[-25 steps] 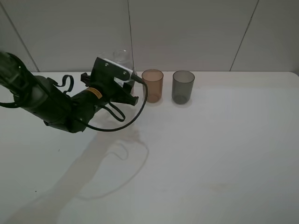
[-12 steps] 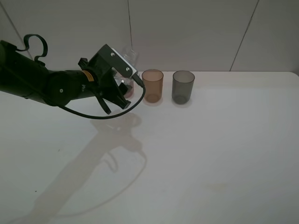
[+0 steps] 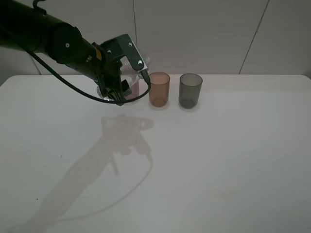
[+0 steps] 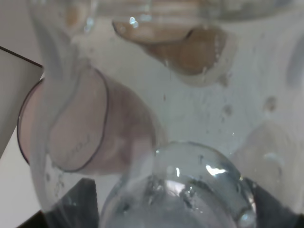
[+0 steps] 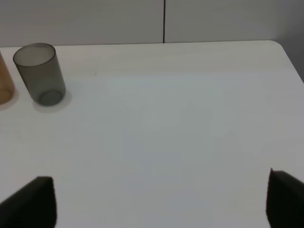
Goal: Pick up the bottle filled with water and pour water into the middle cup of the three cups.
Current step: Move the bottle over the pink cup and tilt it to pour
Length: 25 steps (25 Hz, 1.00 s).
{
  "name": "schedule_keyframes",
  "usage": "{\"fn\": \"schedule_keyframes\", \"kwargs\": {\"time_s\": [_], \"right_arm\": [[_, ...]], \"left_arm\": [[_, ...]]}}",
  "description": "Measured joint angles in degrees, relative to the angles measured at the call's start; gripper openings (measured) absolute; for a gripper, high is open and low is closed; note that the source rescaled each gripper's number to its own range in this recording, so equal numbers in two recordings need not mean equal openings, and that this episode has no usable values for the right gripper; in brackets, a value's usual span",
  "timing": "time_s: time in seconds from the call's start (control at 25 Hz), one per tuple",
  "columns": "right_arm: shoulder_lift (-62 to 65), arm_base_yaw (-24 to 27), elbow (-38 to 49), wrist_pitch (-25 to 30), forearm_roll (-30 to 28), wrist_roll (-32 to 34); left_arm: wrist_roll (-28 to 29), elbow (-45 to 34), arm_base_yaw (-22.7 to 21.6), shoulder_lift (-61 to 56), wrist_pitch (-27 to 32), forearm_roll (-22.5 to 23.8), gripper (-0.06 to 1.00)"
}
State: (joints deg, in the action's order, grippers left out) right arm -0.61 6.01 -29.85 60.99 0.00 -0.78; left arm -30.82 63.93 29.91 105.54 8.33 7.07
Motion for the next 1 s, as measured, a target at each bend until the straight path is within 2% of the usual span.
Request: {"fn": "schedule_keyframes", "kwargs": {"time_s": [0.16, 0.52, 0.76, 1.0], "right_arm": [[0.0, 0.0, 0.0, 0.0, 0.0, 0.0], [0.0, 0.0, 0.0, 0.0, 0.0, 0.0], [0.0, 0.0, 0.0, 0.0, 0.0, 0.0], [0.0, 0.0, 0.0, 0.0, 0.0, 0.0]], "left_arm": [[0.21, 4.06, -0.21, 0.0, 5.96, 1.87, 0.01], [0.38, 13.88, -0.95, 1.8, 17.59, 9.67, 0.01], [-1.09, 16.51, -1.18, 3.64, 18.46, 12.69, 0.01], [-4.54, 16.72, -1.61, 5.02, 19.33, 13.64, 0.01]]}}
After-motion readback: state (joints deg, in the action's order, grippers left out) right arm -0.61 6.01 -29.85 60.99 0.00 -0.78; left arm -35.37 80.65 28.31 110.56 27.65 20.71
